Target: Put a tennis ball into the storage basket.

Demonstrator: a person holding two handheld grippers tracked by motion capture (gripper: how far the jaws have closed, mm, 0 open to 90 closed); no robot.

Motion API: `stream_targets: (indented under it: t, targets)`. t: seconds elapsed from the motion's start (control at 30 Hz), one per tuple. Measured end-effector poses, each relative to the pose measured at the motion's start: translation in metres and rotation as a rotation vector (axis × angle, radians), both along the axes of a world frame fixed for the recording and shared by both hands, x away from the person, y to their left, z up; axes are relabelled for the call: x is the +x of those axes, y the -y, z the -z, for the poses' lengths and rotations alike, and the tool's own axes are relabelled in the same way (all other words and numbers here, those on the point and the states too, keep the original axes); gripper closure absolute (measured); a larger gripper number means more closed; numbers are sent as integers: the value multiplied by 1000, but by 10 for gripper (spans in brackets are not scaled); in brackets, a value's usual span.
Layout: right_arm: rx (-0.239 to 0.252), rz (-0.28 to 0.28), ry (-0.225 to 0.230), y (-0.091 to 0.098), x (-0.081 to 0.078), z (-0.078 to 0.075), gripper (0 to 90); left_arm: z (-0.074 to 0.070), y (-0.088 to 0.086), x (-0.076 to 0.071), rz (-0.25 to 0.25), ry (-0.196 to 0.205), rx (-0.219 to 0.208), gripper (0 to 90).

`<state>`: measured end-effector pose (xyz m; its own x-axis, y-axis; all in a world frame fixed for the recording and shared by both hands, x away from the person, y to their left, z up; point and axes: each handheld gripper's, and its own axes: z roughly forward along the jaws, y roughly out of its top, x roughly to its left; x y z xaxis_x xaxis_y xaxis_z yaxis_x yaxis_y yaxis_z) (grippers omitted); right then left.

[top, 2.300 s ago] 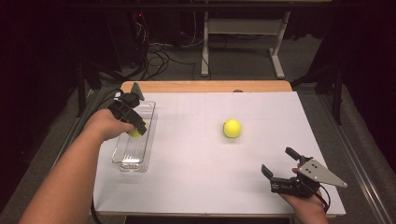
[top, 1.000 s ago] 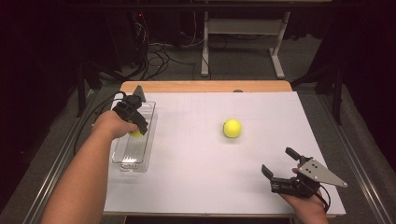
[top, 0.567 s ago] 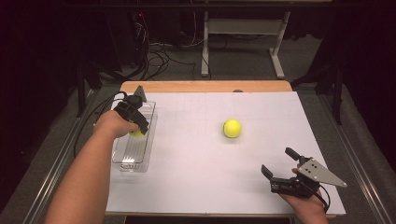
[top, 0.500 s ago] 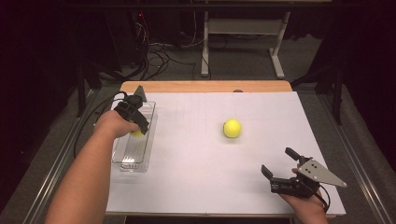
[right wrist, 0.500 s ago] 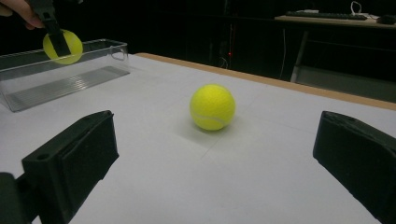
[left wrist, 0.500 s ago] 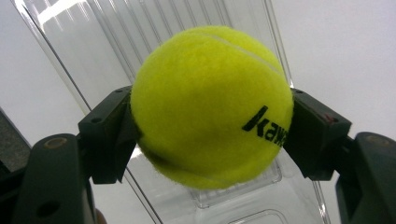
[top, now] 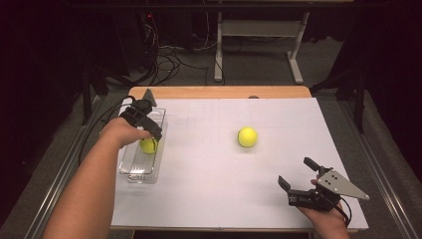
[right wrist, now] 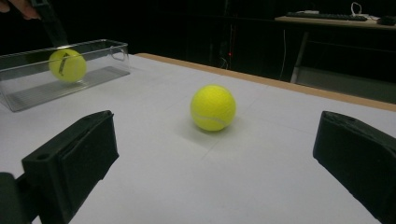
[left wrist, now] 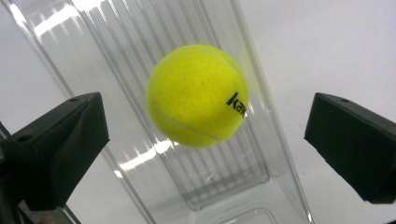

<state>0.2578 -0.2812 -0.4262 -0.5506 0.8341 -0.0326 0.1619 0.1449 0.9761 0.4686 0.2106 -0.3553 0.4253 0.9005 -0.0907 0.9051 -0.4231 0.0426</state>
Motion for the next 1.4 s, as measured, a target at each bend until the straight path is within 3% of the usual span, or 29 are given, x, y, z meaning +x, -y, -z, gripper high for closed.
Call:
stream_targets:
  t: [0.17, 0.73, 1.23, 1.4]
  targets:
    - [-2, -2, 1, -1, 0, 0, 2, -2, 1, -3, 4, -12, 4, 7]
    - [-3, -3, 2, -1, 0, 0, 2, -6, 7, -11, 29, 9, 22, 8]
    - [-6, -7, 3, -2, 0, 0, 3, -8, 29, -26, 100, 31, 33, 8]
    - [-8, -7, 2, -2, 0, 0, 3, -6, 41, -37, 128, 43, 8, 8]
